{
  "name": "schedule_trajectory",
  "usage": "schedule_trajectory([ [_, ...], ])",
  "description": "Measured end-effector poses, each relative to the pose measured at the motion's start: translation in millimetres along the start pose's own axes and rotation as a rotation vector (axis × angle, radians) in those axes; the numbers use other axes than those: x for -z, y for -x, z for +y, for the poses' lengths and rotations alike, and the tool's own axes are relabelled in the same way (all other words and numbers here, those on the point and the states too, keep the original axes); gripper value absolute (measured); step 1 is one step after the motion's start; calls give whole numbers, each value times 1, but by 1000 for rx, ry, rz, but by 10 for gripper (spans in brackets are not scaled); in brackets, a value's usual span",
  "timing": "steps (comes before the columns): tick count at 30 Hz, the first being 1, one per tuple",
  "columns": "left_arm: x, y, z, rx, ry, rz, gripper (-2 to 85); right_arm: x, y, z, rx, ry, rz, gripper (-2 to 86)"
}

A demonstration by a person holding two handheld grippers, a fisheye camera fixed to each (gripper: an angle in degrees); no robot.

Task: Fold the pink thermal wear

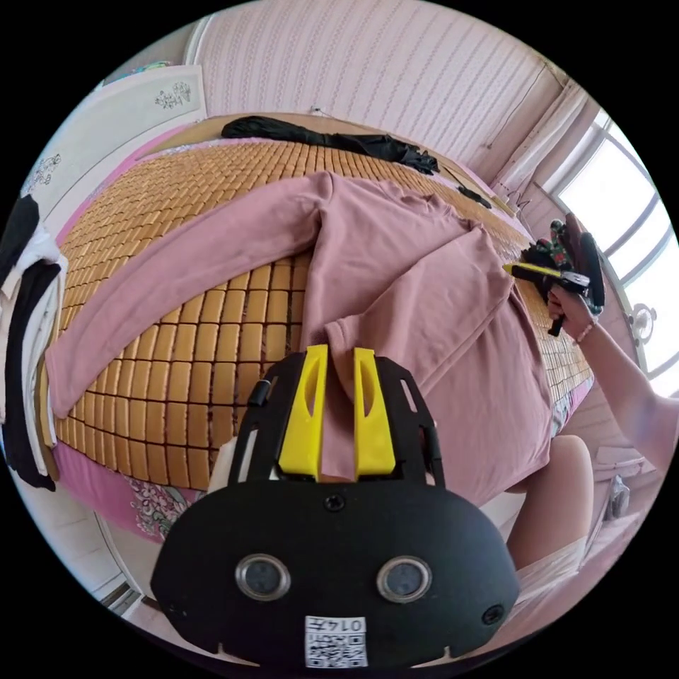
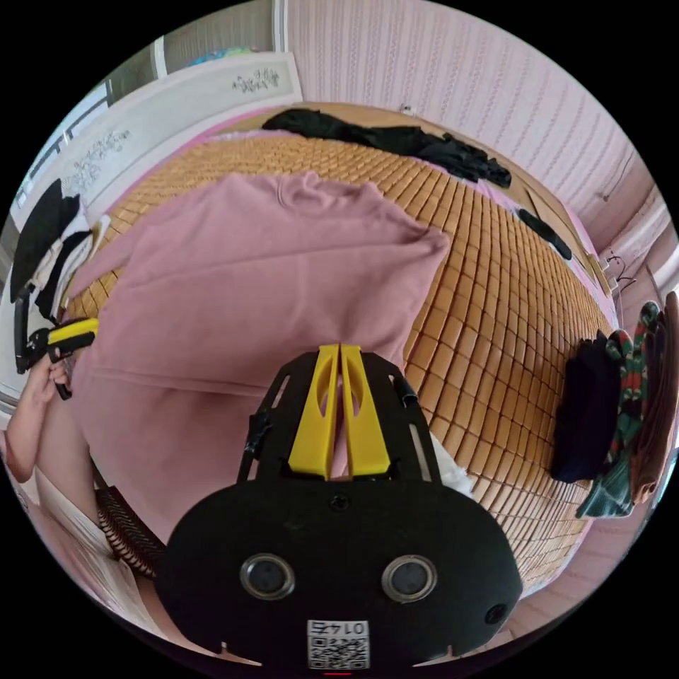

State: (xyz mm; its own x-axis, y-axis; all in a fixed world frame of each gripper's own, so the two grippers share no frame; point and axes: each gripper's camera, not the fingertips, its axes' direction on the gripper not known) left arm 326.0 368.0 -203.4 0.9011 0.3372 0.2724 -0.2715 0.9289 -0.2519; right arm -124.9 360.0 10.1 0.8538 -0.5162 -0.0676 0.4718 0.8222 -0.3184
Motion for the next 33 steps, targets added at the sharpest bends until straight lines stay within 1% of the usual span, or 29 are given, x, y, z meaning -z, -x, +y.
schedule_trajectory([
  [1,-2,-1,1,-8,-6,5,27,-9,3,1,16,29,15,-9],
  [3,12,1,3,19,-38,-10,12,-10,4,0,5,17,12,-9],
  [4,26,4,6,35,-82,-39,8,-12,7,-4,15,32,18,-9],
  [6,37,11,11,49,-110,-40,7,-16,14,-8,31,46,42,-9],
  [9,21,22,14,20,-41,-34,17,-23,23,-14,11,59,66,-8],
  [13,44,34,19,58,-79,0,49,-14,31,-20,-33,54,75,0],
  [15,66,44,27,77,-133,5,54,2,38,-20,-57,1,84,18],
  [17,88,59,36,108,-190,-19,59,20,59,-25,-20,-31,97,64],
  [18,101,76,41,147,-231,-59,61,23,67,-27,1,-27,95,71],
  [20,117,108,49,224,-271,-147,60,32,104,-45,115,-4,83,85],
  [22,137,158,62,367,-309,-209,64,38,139,-65,201,-6,54,86],
  [24,151,187,77,443,-341,-269,69,40,181,-88,271,0,-23,83],
  [26,161,206,90,476,-331,-351,76,38,250,-120,404,11,-164,80],
  [27,165,219,101,512,-337,-377,78,37,269,-127,440,3,-184,80],
  [29,168,241,116,586,-363,-345,82,32,344,-150,573,-49,-226,82],
  [31,164,271,126,668,-358,-263,90,25,397,-165,651,-87,-248,86],
  [33,163,285,129,697,-358,-224,92,16,445,-178,710,-109,-262,90],
])
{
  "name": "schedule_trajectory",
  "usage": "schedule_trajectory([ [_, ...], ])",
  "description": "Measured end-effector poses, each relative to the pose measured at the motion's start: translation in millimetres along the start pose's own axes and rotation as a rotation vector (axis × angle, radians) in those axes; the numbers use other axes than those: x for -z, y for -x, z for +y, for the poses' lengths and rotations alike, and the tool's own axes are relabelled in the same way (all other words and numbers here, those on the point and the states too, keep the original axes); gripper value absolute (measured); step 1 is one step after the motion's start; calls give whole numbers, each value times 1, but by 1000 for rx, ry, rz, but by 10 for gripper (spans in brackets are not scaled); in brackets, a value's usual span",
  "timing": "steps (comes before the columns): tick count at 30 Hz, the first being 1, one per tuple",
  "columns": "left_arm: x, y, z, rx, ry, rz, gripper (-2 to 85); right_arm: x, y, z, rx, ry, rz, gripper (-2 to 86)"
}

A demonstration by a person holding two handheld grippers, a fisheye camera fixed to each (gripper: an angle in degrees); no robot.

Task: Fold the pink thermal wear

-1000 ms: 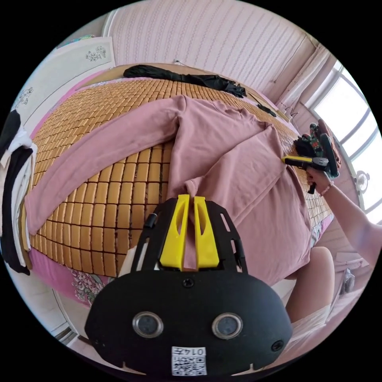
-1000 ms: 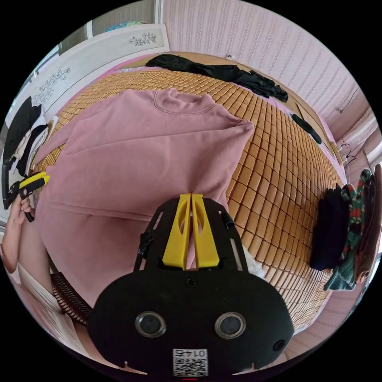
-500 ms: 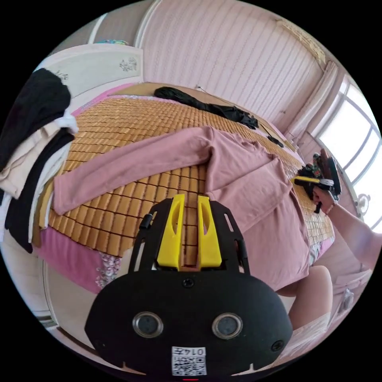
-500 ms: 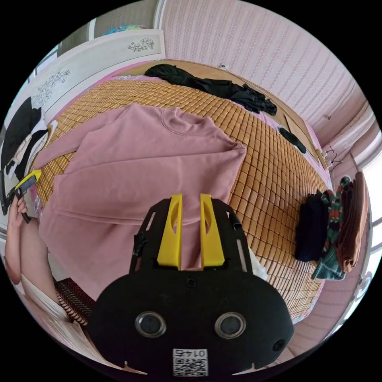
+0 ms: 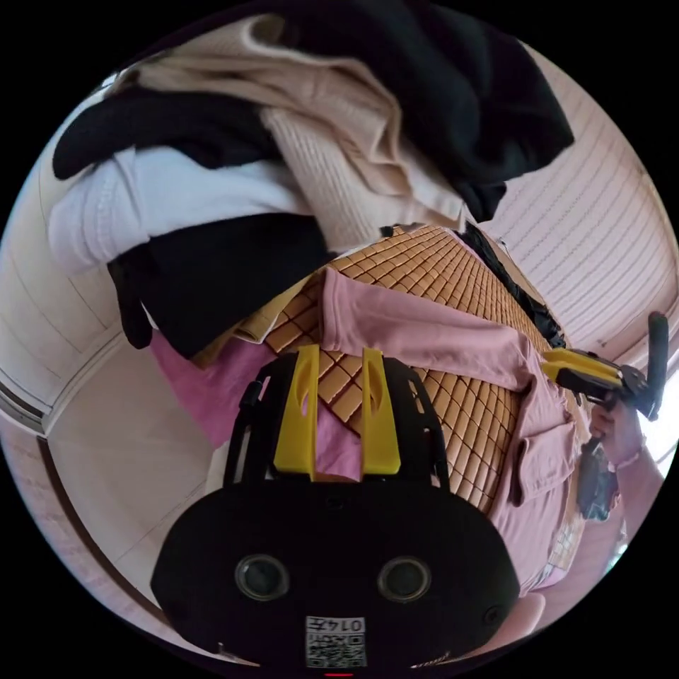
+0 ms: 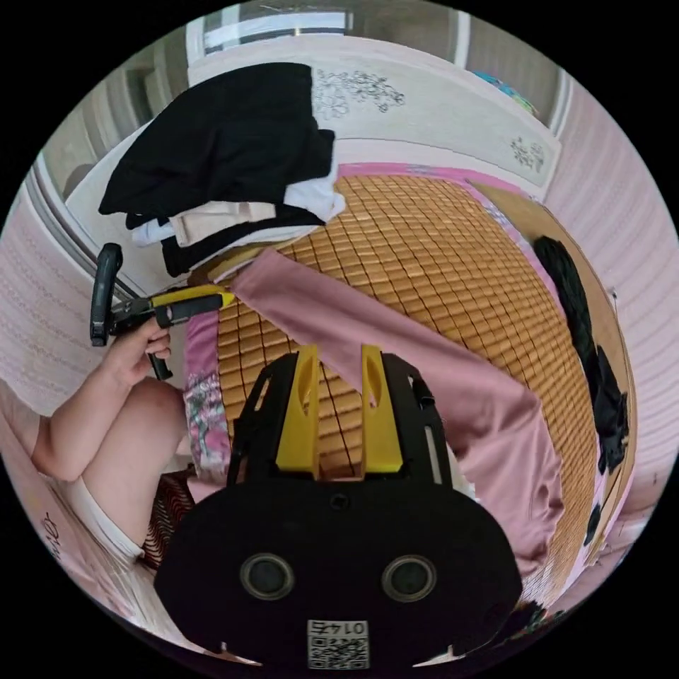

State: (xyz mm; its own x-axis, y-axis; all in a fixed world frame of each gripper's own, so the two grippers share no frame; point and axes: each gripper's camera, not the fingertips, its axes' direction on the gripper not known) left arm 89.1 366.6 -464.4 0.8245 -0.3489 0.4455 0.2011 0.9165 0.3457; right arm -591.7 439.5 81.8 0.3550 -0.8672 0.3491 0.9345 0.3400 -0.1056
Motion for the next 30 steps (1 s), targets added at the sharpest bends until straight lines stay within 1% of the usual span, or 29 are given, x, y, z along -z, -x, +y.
schedule_trajectory([
  [2,-2,7,-4,9,-14,-10,92,-31,27,-42,55,-3,-3,93],
  [7,-19,21,-14,45,38,60,82,-80,61,-93,115,10,25,99],
  [9,-20,20,-17,25,38,43,79,-95,63,-102,99,12,34,100],
  [14,-22,26,-20,7,29,45,68,-136,51,-104,11,86,38,91],
  [18,-23,29,-24,-5,40,61,62,-138,48,-91,13,32,7,71],
  [20,-24,30,-24,-5,42,71,56,-138,52,-86,61,49,-3,37],
  [23,-25,29,-24,-9,46,75,48,-136,53,-78,90,57,-4,24],
  [27,-23,25,-23,-29,57,74,28,-121,42,-63,37,4,-54,18],
  [30,-18,22,-19,-24,43,110,-1,-105,30,-46,1,-43,-100,16],
])
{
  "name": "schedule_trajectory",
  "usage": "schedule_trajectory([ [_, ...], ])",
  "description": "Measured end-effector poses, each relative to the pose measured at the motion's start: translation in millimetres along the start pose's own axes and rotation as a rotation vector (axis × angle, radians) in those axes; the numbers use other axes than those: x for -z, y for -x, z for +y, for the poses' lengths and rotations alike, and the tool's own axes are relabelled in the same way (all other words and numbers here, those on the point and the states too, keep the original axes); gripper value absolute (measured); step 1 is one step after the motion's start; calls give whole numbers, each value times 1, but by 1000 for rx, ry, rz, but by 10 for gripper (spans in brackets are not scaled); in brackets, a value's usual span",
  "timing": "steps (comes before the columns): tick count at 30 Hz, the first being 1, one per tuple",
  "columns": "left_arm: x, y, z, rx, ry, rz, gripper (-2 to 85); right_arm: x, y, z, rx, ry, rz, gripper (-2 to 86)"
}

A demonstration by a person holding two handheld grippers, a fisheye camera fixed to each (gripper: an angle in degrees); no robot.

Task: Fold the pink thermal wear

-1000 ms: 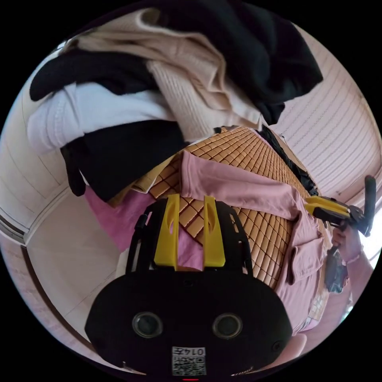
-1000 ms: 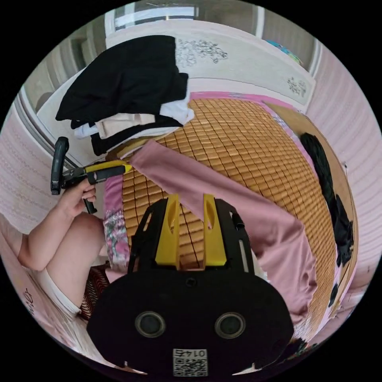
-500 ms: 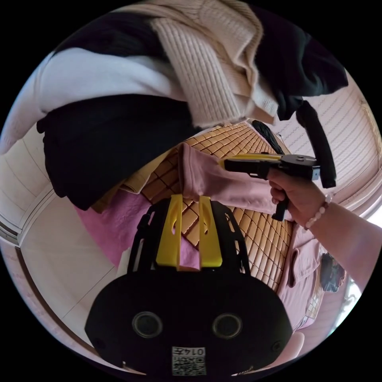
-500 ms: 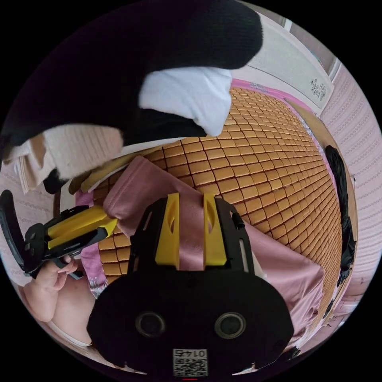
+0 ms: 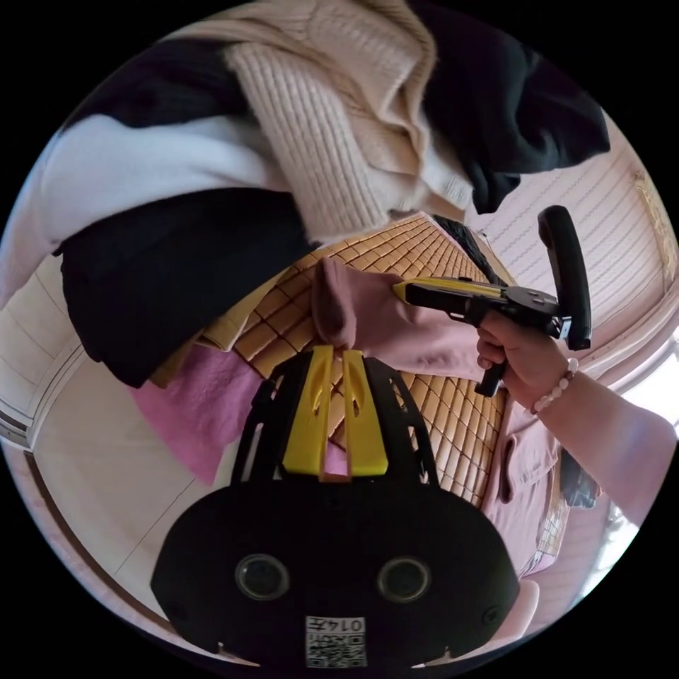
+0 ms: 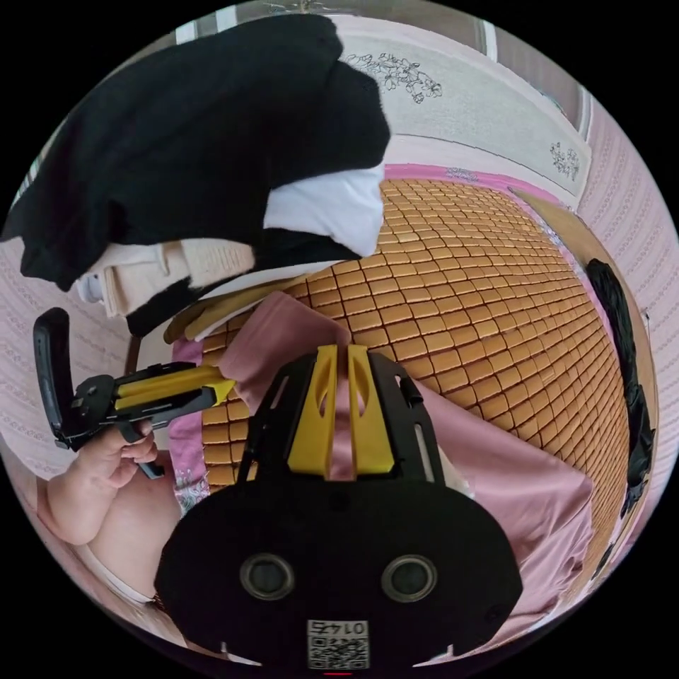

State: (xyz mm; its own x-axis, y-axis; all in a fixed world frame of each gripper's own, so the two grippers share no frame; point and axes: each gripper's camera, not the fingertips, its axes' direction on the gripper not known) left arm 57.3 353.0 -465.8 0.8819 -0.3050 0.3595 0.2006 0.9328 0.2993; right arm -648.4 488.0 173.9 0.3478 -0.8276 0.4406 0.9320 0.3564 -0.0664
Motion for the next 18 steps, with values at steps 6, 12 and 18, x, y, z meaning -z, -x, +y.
schedule_trajectory([
  [6,12,-34,12,-81,-77,118,-9,68,-31,47,-110,-149,-41,15],
  [12,55,-109,35,-276,-262,410,-9,206,-69,140,-224,-465,-78,17],
  [18,95,-261,103,-611,-191,823,5,337,-75,345,-425,-660,68,32],
])
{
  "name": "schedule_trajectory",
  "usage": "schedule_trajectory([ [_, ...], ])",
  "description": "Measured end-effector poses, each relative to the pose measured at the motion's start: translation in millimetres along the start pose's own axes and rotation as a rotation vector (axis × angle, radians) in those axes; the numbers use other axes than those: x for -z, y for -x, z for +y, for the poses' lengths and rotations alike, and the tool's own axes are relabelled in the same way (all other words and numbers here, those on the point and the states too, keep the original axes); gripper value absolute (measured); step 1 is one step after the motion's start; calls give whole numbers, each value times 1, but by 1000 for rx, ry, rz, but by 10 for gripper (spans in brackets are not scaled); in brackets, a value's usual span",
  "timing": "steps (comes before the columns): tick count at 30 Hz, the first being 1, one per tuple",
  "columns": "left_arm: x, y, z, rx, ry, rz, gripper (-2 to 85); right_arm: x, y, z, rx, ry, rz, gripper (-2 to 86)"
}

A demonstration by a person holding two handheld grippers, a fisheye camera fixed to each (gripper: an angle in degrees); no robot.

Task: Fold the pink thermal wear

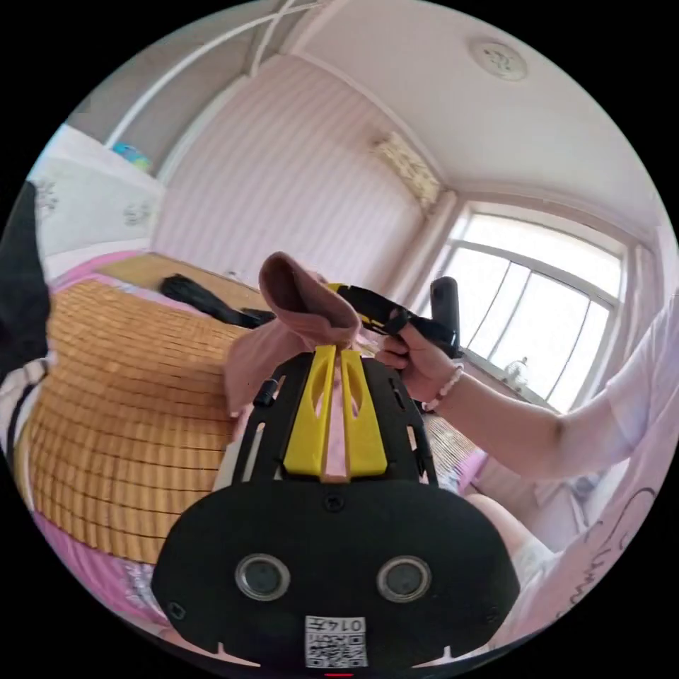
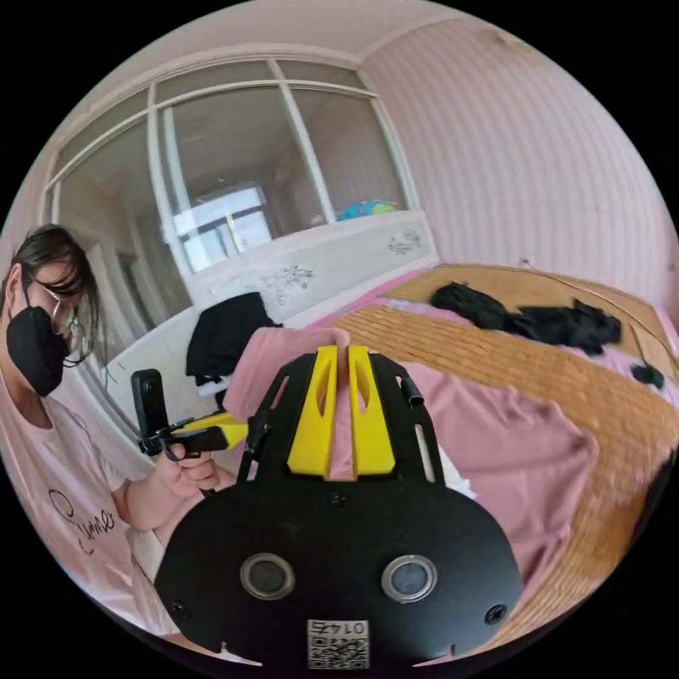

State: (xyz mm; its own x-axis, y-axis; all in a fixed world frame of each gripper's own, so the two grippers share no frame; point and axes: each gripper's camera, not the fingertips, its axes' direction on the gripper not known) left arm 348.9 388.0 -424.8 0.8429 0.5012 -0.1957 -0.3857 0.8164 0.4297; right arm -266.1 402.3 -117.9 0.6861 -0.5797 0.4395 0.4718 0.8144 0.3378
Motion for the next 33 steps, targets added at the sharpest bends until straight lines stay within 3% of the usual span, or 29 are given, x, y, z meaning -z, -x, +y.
schedule_trajectory([
  [4,-86,-47,55,-53,256,189,40,85,-71,120,-323,201,348,47],
  [8,-123,-54,99,-54,422,285,43,137,-96,205,-539,205,410,67],
  [15,-158,-9,122,-82,522,-100,45,117,-110,222,-518,298,520,120],
  [19,-192,19,136,-100,591,-300,49,101,-133,227,-590,340,524,78],
  [22,-225,38,158,-57,716,-342,47,106,-139,224,-599,342,430,28],
  [27,-241,37,171,-81,700,-380,43,179,-129,203,-598,133,416,23],
  [31,-250,46,175,-62,692,-355,42,193,-154,224,-629,286,563,39],
  [33,-252,53,176,-44,687,-335,43,188,-164,233,-661,312,499,59],
])
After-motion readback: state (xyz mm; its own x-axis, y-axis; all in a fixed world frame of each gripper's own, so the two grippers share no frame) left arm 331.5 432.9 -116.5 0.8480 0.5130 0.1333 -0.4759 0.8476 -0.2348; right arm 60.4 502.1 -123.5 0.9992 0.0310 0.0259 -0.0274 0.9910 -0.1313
